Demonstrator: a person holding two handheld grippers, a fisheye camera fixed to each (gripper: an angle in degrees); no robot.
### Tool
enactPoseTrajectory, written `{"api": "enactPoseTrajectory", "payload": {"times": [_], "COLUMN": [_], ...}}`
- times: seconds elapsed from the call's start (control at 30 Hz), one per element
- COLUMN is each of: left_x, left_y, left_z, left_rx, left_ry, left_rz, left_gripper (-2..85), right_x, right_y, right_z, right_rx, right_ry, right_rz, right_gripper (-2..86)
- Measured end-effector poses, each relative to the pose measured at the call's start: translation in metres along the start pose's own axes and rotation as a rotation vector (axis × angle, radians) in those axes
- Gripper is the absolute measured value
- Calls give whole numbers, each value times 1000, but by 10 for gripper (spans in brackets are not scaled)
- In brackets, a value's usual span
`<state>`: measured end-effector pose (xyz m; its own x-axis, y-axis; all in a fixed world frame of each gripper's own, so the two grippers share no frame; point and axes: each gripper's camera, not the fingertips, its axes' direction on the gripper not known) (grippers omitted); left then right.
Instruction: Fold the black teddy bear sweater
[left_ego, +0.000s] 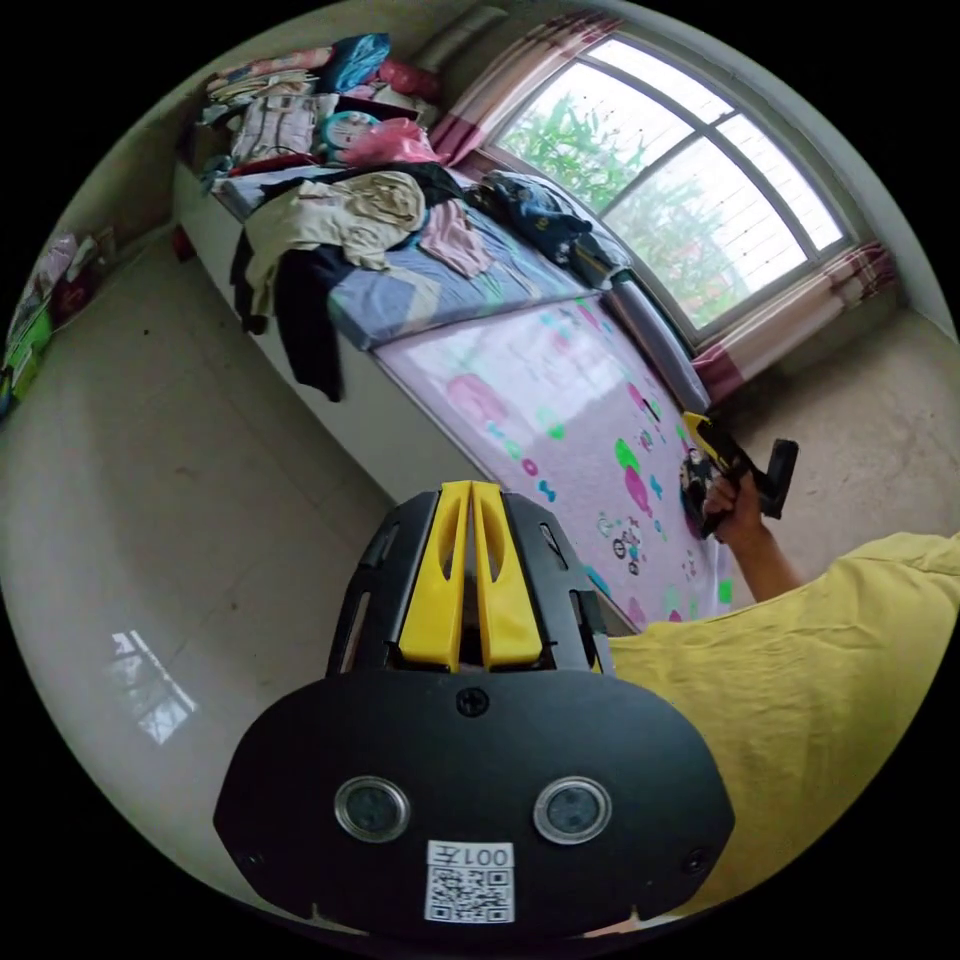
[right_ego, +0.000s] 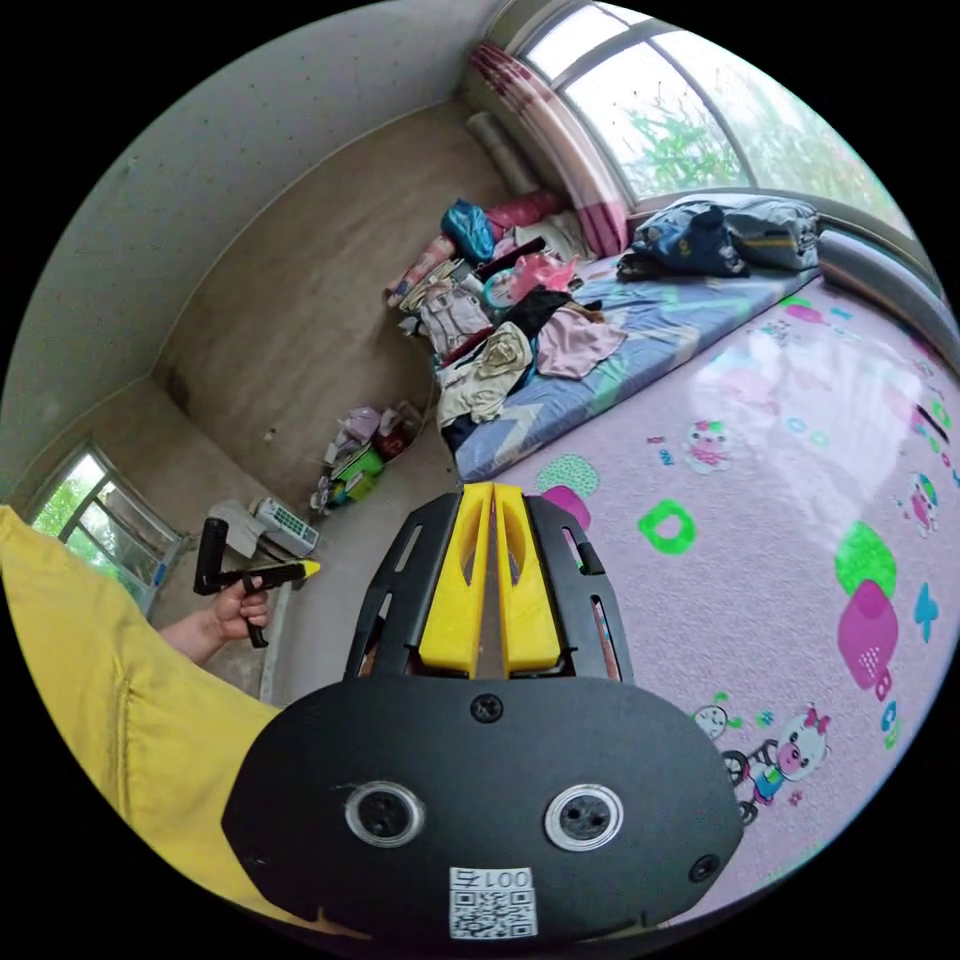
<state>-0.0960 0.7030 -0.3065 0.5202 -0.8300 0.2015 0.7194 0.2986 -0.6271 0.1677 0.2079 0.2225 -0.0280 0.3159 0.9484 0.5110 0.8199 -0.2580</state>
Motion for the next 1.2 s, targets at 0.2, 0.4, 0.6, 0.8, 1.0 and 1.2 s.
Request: {"api": "enactPoseTrajectory", "payload": {"times": [0.2, 0.4, 0.6, 0.8, 1.0, 1.2], "left_x": [-62, -105, -152, -211, -278, -314], "left_y": [-57, -170, -279, -372, -505, -637], "left_z": [-42, -72, -119, -149, -153, -132], "left_rx": [41, 30, 78, 79, 15, -102], "left_ry": [-22, -116, -124, -124, -78, -64], "left_rz": [62, 226, 326, 399, 600, 863], "left_gripper": [-13, -15, -15, -15, -11, 17], "right_x": [31, 72, 87, 61, 62, 83], "right_y": [-27, -71, -147, -221, -273, -311], "right_z": [84, 175, 282, 401, 529, 622], "right_rx": [-38, -21, -45, -81, -76, -107], "right_ry": [31, 108, 59, 55, 184, 297], "right_rz": [-6, -20, -55, -274, -247, -47], "right_gripper": [4, 4, 5, 4, 3, 3]}}
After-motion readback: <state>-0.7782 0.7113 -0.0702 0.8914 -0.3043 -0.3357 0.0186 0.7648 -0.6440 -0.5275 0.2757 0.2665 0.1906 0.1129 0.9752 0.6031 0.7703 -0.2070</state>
